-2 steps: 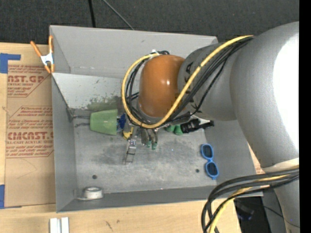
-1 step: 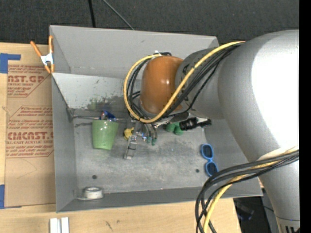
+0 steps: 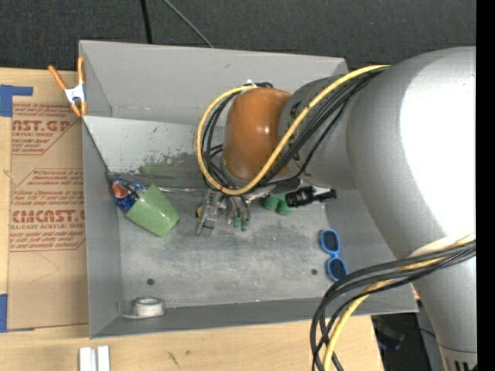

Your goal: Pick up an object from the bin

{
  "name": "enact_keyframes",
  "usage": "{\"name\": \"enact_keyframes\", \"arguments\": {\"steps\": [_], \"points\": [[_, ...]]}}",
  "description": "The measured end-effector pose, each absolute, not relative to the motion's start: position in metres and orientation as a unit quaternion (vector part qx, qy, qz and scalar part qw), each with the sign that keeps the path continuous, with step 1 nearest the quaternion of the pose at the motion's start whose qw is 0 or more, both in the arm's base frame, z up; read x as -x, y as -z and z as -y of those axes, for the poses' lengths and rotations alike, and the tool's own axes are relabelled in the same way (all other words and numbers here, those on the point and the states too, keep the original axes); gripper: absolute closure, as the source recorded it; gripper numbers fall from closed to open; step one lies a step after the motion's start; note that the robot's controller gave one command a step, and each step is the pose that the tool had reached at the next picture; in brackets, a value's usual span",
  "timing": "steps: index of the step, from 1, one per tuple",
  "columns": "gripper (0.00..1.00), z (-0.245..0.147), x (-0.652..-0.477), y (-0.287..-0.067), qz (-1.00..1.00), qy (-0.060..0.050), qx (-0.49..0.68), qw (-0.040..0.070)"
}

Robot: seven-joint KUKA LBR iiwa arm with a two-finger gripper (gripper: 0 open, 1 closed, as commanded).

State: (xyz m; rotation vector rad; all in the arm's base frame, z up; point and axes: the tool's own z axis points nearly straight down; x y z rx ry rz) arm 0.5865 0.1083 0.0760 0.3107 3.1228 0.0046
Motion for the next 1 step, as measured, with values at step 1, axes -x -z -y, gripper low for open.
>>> {"name": "enact_keyframes", "arguments": {"steps": [1], "points": [[1.0,-0.1099,-0.5961,-0.1568,-0.995,-0.002,-0.1,0.005]]}}
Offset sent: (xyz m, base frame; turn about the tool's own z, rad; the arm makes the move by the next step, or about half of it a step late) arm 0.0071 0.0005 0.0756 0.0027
